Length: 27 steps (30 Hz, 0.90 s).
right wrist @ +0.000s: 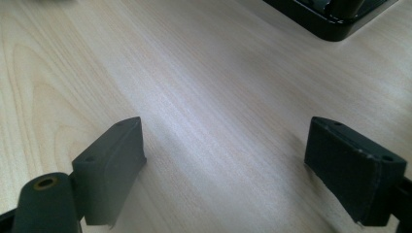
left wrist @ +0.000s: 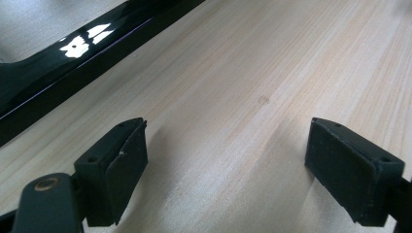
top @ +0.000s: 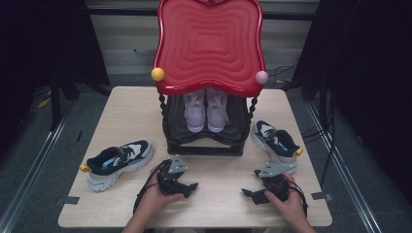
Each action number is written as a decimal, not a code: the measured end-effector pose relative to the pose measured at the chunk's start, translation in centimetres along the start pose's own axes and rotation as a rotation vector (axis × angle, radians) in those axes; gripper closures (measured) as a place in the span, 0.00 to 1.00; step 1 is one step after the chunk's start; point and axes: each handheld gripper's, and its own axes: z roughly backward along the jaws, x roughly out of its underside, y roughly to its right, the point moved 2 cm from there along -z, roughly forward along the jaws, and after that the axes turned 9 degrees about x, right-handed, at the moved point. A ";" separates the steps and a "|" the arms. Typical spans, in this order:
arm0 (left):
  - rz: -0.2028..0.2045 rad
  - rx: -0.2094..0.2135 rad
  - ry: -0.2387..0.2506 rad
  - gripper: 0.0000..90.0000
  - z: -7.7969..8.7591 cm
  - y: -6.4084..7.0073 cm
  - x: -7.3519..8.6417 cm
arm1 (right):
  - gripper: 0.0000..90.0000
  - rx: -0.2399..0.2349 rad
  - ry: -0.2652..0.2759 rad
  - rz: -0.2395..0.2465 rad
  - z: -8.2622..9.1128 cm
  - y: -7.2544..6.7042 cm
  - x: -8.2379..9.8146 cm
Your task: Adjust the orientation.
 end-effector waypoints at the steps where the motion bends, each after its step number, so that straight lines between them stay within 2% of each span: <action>1: 0.000 0.000 0.000 0.17 0.0 0.0 0.0 | 0.15 0.000 0.000 0.000 0.0 0.0 0.0; 11: -0.001 0.001 -0.003 0.18 0.1 0.0 0.0 | 0.15 -0.001 0.000 0.003 0.0 0.0 0.0; 17: 0.017 -0.009 -0.041 0.20 0.7 0.0 -0.2 | 0.15 -0.002 0.000 0.003 0.0 0.0 0.0; 21: 0.029 0.022 -0.035 0.21 1.3 0.1 -0.6 | 0.15 -0.002 0.000 0.003 0.0 0.0 0.0; 27: 0.039 0.033 -0.095 0.24 2.3 -0.2 -1.0 | 0.15 -0.001 -0.001 0.001 0.0 0.0 0.0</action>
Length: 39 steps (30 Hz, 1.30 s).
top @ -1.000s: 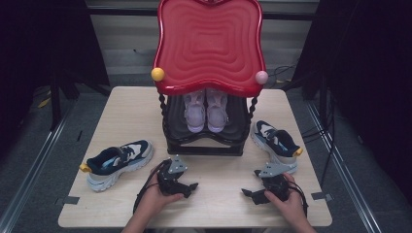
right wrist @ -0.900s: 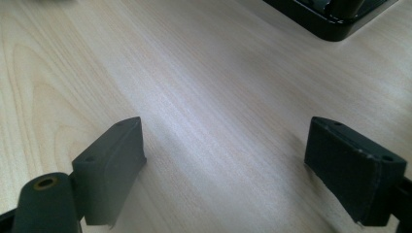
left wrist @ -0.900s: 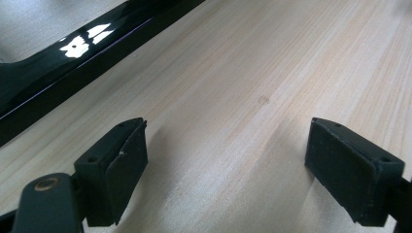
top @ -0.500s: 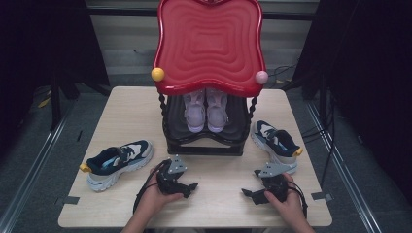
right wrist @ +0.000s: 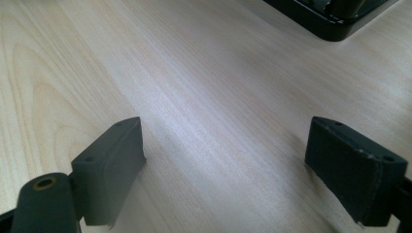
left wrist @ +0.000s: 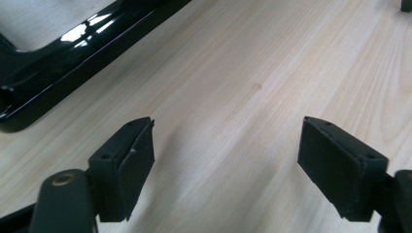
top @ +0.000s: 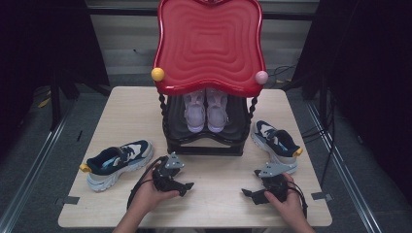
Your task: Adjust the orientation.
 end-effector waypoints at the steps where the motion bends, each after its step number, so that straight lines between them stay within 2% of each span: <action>1: -0.002 0.005 -0.020 0.24 0.2 0.0 0.0 | 0.15 0.000 -0.001 -0.002 0.0 0.0 0.0; 5: -0.016 0.002 -0.051 0.25 0.8 0.0 0.1 | 0.15 0.000 -0.001 -0.002 0.0 0.0 0.0; 7: -0.004 0.009 -0.046 0.25 1.2 -0.1 0.0 | 0.15 0.000 -0.001 -0.002 0.0 0.0 0.0; 12: -0.012 -0.009 -0.061 0.25 2.5 -0.5 -0.2 | 0.15 0.000 -0.001 -0.002 0.0 0.0 0.0; 16: -0.008 -0.024 -0.038 0.25 3.7 -0.7 -0.3 | 0.15 -0.001 -0.001 -0.001 0.0 0.0 0.0; 24: -0.001 -0.058 -0.027 0.25 6.0 -1.4 -0.2 | 0.15 -0.001 -0.001 -0.001 0.0 0.0 0.0; 31: 0.027 -0.078 -0.022 0.25 7.7 -1.9 0.6 | 0.15 -0.001 -0.001 -0.002 0.0 0.0 0.0; 39: 0.030 -0.127 -0.018 0.25 10.1 -2.5 1.5 | 0.15 -0.001 -0.001 -0.001 0.0 0.0 0.0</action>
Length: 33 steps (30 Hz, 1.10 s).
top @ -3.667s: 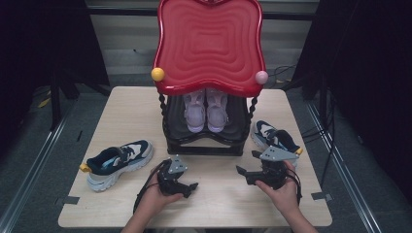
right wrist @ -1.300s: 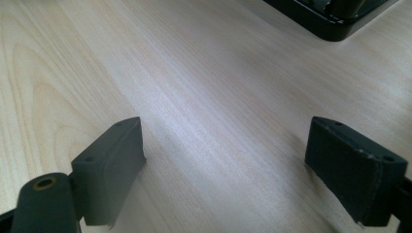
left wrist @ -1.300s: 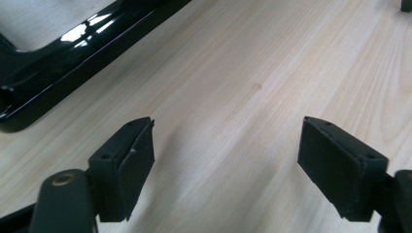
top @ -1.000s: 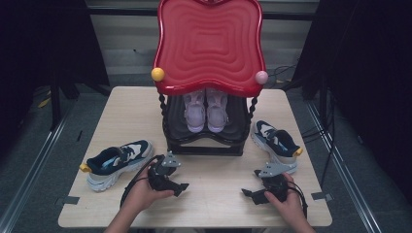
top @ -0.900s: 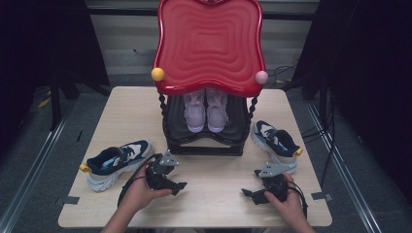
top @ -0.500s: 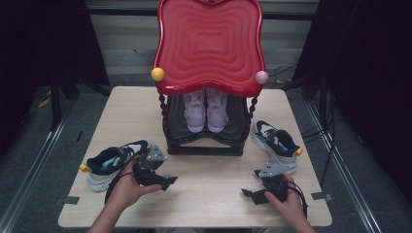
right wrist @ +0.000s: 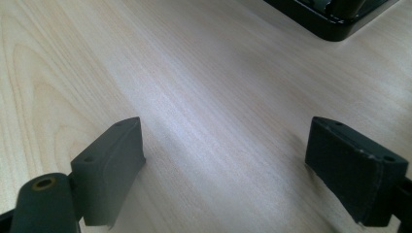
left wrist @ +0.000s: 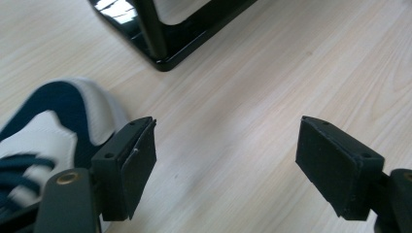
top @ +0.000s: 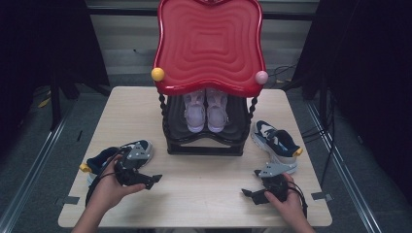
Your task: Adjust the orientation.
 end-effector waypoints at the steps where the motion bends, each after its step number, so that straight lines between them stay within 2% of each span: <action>1: 0.007 -0.007 0.008 0.24 0.3 -0.1 0.1 | 0.15 0.000 0.001 0.002 0.0 0.0 0.0; 8: 0.042 -0.045 0.026 0.24 2.6 -1.2 1.3 | 0.15 0.000 0.001 0.002 0.0 0.0 0.0; 13: 0.052 -0.073 0.017 0.24 3.9 -2.1 2.2 | 0.15 0.000 0.001 0.002 0.0 0.0 0.0; 14: 0.064 -0.076 0.022 0.24 4.1 -2.2 2.4 | 0.15 0.000 0.001 0.002 0.0 0.0 0.0; 19: 0.073 -0.108 0.043 0.24 5.3 -3.0 3.0 | 0.15 0.000 0.000 0.000 0.0 0.0 0.0; 22: 0.088 -0.122 0.046 0.25 5.7 -3.5 3.5 | 0.15 0.000 0.001 0.002 0.0 0.0 0.0; 28: 0.107 -0.148 0.006 0.28 5.3 -4.9 4.8 | 0.15 0.000 0.000 0.000 0.0 0.0 0.0; 32: 0.113 -0.152 -0.005 0.35 4.8 -5.6 5.6 | 0.15 0.000 0.001 0.001 0.0 0.0 0.0; 33: 0.112 -0.149 -0.013 0.40 4.6 -5.6 5.8 | 0.15 0.000 0.000 0.000 0.0 0.0 0.0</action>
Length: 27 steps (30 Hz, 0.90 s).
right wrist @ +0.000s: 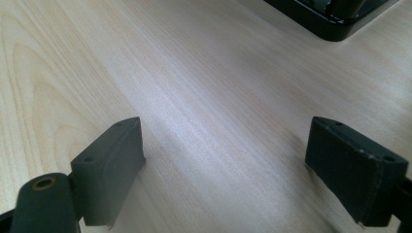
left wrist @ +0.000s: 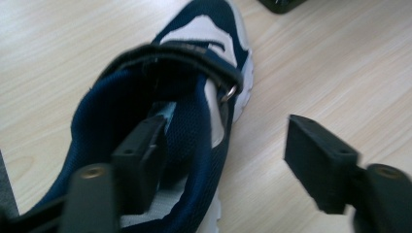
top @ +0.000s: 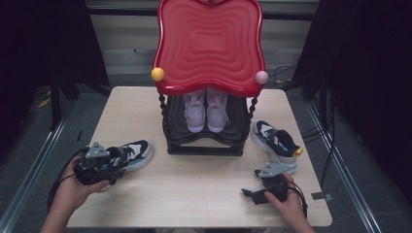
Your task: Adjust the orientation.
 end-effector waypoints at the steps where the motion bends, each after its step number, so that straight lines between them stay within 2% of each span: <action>1: -0.006 -0.002 -0.003 0.46 -0.1 0.0 0.1 | 0.15 0.000 0.000 0.000 0.0 0.0 0.0; 5: -0.014 -0.027 -0.016 0.64 -0.5 -0.1 -0.2 | 0.15 0.000 0.000 0.000 0.0 0.0 0.0; 7: -0.009 -0.040 -0.023 0.78 -0.6 -0.2 -0.4 | 0.15 0.000 0.000 0.000 0.0 0.0 0.0; 8: 0.007 -0.035 -0.026 0.81 -0.6 -0.2 -0.5 | 0.15 0.000 0.000 0.000 0.0 0.0 0.0; 10: 0.006 -0.041 -0.031 0.84 -0.7 -0.2 -0.7 | 0.15 0.000 0.000 0.000 0.0 0.0 0.0; 11: 0.004 -0.047 -0.036 0.85 -0.8 -0.1 -0.9 | 0.15 0.000 0.000 0.000 0.0 0.0 0.0; 14: 0.037 -0.050 -0.008 0.89 -1.0 0.1 -1.2 | 0.15 0.000 0.000 0.000 0.0 0.0 0.0; 17: 0.091 -0.071 0.036 0.89 -1.2 0.3 -1.9 | 0.15 0.000 0.000 0.000 0.0 0.0 0.0; 20: 0.132 -0.085 0.052 0.90 -1.8 0.6 -2.9 | 0.15 0.000 0.000 0.000 0.0 0.0 0.0; 27: 0.162 -0.094 0.073 0.89 -4.0 1.4 -4.8 | 0.15 0.000 0.001 0.002 0.0 0.0 0.0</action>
